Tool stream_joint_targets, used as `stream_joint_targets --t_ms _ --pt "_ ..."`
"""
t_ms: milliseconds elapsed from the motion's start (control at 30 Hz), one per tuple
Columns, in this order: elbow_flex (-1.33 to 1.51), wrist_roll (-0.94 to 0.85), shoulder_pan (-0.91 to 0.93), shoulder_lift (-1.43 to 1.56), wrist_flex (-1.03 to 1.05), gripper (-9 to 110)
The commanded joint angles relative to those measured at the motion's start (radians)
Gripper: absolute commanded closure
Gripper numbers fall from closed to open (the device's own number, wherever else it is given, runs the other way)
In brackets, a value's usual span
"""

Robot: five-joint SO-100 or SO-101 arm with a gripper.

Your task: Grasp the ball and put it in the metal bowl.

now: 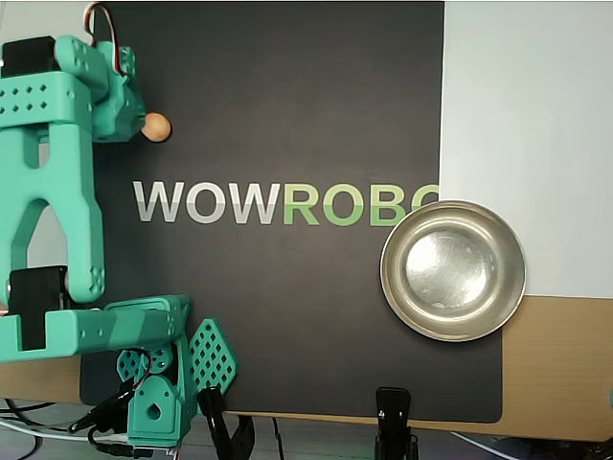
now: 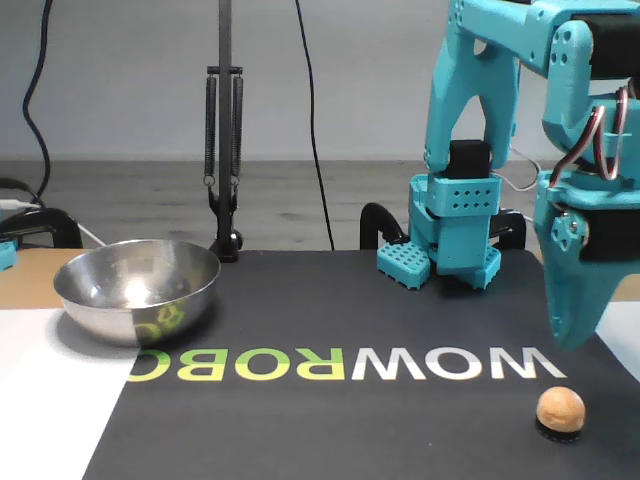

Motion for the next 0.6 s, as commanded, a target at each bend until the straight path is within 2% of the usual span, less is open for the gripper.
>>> stream_joint_targets --t_ms 0,567 --pt "-0.029 -0.005 0.000 0.003 -0.005 102" --pt "-0.028 -0.006 -0.002 -0.051 -0.006 102"
